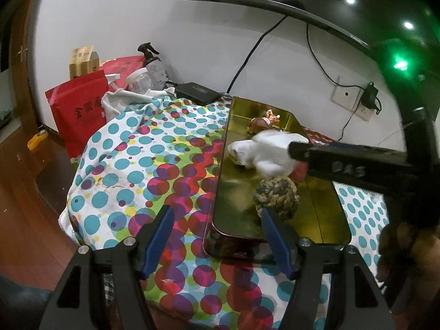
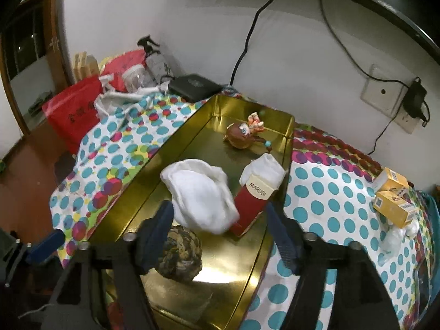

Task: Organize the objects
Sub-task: 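Lower the white plastic bundle into the tray with the right tool, then move both open tools toward the yellow boxes and plastic bundles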

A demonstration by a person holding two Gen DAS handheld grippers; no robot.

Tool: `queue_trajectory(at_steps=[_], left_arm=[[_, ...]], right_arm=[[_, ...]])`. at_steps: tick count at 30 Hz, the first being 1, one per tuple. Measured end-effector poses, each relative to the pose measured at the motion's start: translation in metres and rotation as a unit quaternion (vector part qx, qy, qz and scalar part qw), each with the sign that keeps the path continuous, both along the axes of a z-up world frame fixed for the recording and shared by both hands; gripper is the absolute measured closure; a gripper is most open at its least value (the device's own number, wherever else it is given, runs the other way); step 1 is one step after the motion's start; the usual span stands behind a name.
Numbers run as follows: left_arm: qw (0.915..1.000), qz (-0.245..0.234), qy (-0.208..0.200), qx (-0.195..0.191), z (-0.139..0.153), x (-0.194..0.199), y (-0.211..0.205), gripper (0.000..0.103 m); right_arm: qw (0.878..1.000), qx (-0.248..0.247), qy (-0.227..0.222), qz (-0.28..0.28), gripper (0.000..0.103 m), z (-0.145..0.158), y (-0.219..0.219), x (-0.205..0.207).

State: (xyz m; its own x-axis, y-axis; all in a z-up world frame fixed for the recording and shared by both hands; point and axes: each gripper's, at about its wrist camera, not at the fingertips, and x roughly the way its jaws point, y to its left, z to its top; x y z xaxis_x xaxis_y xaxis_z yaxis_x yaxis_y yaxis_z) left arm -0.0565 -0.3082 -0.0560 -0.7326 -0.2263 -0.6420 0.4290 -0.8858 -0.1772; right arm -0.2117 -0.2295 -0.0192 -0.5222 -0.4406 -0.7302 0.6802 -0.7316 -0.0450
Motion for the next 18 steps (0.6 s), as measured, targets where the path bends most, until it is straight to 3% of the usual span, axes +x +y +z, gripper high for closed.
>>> queue_trajectory(at_steps=[7, 10, 18], left_arm=[[0.9996, -0.019, 0.005, -0.019, 0.003, -0.004, 0.017, 0.035], [0.9987, -0.037, 0.023, -0.027, 0.014, -0.002, 0.031, 0.035], [0.9913, -0.103, 0.065, -0.048, 0.044, -0.030, 0.102, 0.035]], right_arm=[[0.999, -0.041, 0.003, -0.022, 0.033, 0.015, 0.052, 0.009], [0.997, -0.065, 0.002, -0.044, 0.018, 0.015, 0.098, 0.012], [0.987, -0.086, -0.008, -0.135, 0.014, -0.005, 0.224, -0.008]])
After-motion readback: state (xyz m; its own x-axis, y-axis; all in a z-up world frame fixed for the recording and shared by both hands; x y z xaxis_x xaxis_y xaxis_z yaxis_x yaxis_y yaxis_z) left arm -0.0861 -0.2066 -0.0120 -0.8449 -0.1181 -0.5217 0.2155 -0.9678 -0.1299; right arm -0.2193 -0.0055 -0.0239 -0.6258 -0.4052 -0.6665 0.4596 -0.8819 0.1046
